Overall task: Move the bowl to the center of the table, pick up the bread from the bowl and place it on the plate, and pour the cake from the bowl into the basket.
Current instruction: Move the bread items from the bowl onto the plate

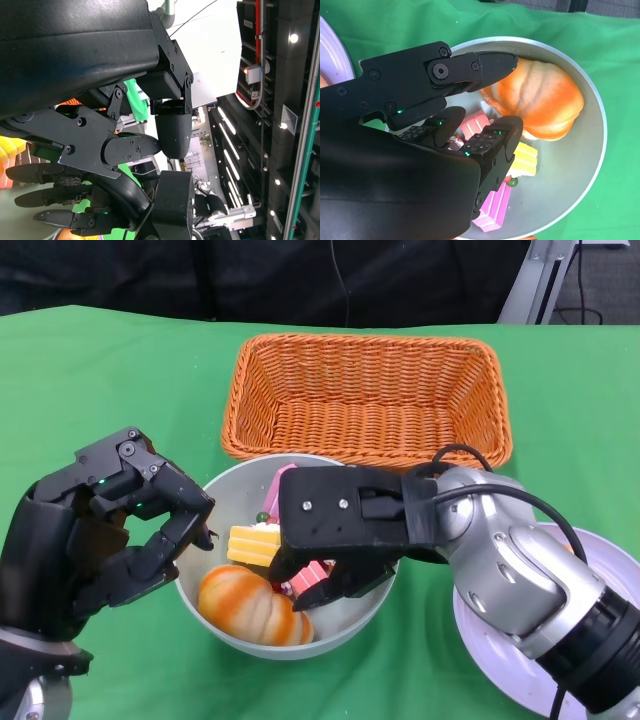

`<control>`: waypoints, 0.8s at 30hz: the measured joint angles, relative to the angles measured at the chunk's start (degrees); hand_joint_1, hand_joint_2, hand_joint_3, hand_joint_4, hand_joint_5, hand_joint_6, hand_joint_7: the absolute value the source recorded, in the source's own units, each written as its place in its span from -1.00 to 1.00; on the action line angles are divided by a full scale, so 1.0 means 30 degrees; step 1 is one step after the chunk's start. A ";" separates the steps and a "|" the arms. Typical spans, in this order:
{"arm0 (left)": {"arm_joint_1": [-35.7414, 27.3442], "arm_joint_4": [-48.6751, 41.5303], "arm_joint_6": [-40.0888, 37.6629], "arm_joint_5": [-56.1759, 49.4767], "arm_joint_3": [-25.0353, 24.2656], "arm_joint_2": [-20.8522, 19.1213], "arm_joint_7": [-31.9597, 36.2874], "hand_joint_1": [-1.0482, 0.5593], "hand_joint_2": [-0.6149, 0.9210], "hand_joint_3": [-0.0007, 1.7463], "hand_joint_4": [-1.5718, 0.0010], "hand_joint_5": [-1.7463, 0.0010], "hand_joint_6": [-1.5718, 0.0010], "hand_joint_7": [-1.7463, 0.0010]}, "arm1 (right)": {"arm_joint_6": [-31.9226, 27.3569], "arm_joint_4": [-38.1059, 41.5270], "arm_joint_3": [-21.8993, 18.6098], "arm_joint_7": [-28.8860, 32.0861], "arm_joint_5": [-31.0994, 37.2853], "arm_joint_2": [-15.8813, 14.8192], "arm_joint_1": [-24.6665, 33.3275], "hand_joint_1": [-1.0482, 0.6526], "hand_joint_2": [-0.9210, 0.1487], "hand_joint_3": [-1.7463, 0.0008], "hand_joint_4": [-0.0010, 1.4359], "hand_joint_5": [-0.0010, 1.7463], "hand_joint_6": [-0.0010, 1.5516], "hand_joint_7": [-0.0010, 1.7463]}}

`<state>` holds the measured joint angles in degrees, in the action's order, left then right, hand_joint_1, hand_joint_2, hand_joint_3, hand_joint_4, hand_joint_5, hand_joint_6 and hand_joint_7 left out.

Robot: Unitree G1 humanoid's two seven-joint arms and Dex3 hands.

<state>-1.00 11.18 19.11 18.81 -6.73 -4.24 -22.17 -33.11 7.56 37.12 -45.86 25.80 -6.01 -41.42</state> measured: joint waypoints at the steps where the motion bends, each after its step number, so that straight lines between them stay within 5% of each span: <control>1: 0.0000 -0.0004 0.0004 -0.0002 0.0000 0.0004 0.0000 0.11 0.84 -0.30 0.06 -0.87 0.05 -0.46 | 0.0001 0.0039 0.0054 -0.0062 0.0001 -0.0014 -0.0039 -0.69 -1.00 0.71 -0.14 -0.90 -0.32 -0.99; 7: 0.0001 -0.0010 0.0163 -0.0107 0.0032 0.0113 0.0023 0.12 0.84 -0.30 0.07 -0.87 0.05 -0.46 | 0.0675 0.0326 0.0828 -0.0266 0.0344 -0.0206 -0.0418 -0.73 -1.00 0.67 0.00 -0.86 -0.30 -0.99; 24: 0.0001 -0.0047 0.0342 -0.0234 0.0081 0.0211 0.0190 0.13 0.85 -0.31 0.07 -0.86 0.05 -0.46 | 0.1781 0.1772 0.1205 -0.1142 0.0381 -0.0193 -0.0718 -0.78 -1.00 0.59 -0.02 -0.93 -0.24 -0.97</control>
<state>-1.00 11.04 20.14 18.11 -6.48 -3.61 -21.60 -27.77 12.88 40.74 -49.29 26.94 -6.59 -43.58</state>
